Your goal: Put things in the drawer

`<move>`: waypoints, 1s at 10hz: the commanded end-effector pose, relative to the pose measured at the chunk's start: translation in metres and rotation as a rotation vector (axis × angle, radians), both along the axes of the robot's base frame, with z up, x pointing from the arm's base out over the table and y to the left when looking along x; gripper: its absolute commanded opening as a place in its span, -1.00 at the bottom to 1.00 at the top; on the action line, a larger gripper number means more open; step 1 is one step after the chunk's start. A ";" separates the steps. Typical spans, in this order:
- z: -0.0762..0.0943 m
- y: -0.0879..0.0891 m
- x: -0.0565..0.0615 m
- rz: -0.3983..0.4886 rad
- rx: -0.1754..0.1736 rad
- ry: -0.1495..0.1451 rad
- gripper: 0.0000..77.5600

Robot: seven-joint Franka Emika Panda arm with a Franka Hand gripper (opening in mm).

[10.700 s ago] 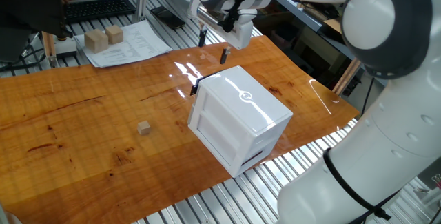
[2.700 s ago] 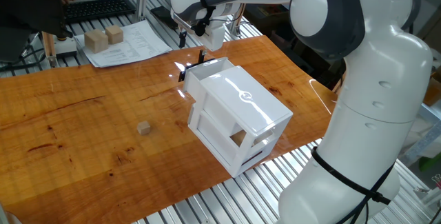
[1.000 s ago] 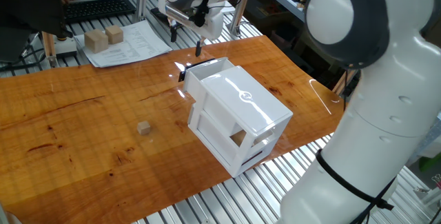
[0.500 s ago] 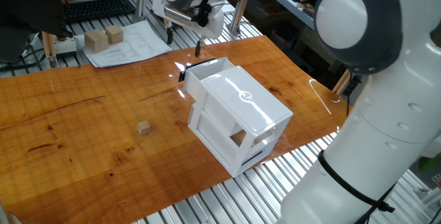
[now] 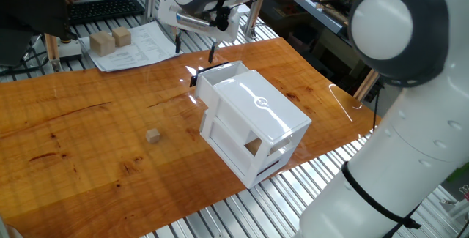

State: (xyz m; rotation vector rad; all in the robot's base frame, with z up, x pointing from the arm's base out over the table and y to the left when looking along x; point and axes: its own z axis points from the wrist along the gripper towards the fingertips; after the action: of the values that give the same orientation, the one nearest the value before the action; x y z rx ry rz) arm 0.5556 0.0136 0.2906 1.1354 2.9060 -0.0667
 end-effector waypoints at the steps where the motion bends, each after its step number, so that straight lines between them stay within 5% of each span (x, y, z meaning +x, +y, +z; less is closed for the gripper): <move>1: 0.001 0.020 -0.028 0.171 0.003 0.019 1.00; 10: -0.007 0.019 -0.052 0.312 0.012 0.063 1.00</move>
State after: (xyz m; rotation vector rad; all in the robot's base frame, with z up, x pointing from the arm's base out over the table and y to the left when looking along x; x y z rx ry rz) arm 0.5081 0.0323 0.2844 0.7101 3.0871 -0.0801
